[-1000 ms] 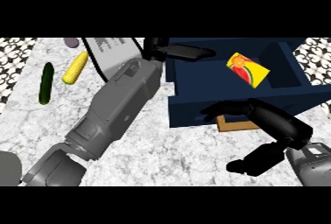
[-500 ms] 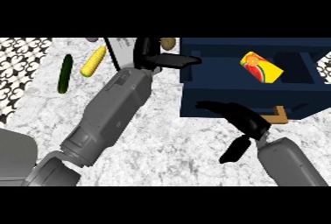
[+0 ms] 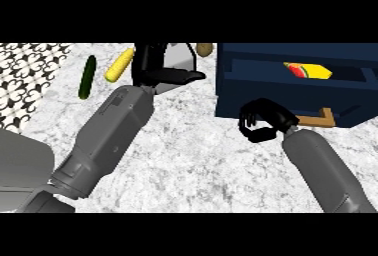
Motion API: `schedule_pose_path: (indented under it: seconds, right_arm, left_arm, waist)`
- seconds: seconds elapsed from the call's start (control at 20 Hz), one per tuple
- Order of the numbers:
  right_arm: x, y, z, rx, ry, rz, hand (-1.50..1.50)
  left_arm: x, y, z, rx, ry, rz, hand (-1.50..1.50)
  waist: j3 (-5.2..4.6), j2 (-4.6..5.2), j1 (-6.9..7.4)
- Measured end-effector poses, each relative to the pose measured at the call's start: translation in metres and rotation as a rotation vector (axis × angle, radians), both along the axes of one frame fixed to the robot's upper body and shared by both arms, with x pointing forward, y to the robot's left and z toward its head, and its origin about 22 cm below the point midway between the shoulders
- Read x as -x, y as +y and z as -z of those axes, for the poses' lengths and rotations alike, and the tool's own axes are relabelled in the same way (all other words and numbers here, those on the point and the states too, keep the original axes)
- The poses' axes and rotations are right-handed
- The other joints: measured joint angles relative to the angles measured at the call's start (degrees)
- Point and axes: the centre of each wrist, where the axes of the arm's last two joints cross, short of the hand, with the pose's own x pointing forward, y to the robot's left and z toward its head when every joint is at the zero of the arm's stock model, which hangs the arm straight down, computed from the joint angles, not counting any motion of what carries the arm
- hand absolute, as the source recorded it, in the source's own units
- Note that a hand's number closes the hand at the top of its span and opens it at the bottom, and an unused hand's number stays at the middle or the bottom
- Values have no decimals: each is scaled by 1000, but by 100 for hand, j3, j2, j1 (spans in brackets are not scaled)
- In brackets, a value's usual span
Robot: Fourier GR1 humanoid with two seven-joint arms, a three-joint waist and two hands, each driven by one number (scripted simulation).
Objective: Pick up the cup, place it into the drawer and close the drawer
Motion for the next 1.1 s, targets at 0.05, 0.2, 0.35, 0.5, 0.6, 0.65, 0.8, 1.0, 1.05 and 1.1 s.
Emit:
schedule_pose_path:
  seconds: [0.05,0.2,0.35,0.5,0.6,0.65,0.8,1.0,1.05,1.1]
  right_arm:
    - [-5,-4,0,-13,-13,18,150]
    - [-23,-19,-12,-52,-62,80,150]
    - [-36,-31,-23,-97,-91,124,150]
    - [-38,-36,-22,-143,-77,132,150]
    - [-39,-40,-23,-173,-60,129,150]
    - [-38,-43,-23,-185,-54,131,150]
    - [-38,-48,-23,-224,-30,139,150]
    - [-37,-57,-25,-266,-1,128,150]
    - [-37,-59,-26,-274,8,122,150]
    - [-36,-61,-27,-282,15,117,150]
  left_arm:
    - [1,4,2,5,2,4,-150]
    - [5,14,8,10,3,16,-150]
    - [7,27,12,8,8,21,-150]
    - [8,35,10,10,5,35,-150]
    - [8,40,9,7,3,42,-150]
    - [9,42,9,6,4,47,-150]
    - [10,46,10,5,1,63,-150]
    - [13,49,13,1,6,84,-150]
    - [14,50,14,3,7,87,-150]
    - [15,51,15,4,8,91,-150]
  waist:
    - [3,7,39]
    - [12,37,168]
    - [36,85,260]
    - [47,74,311]
    - [55,73,340]
    - [55,70,363]
    - [59,67,413]
    - [78,83,482]
    - [83,90,501]
    - [87,98,516]
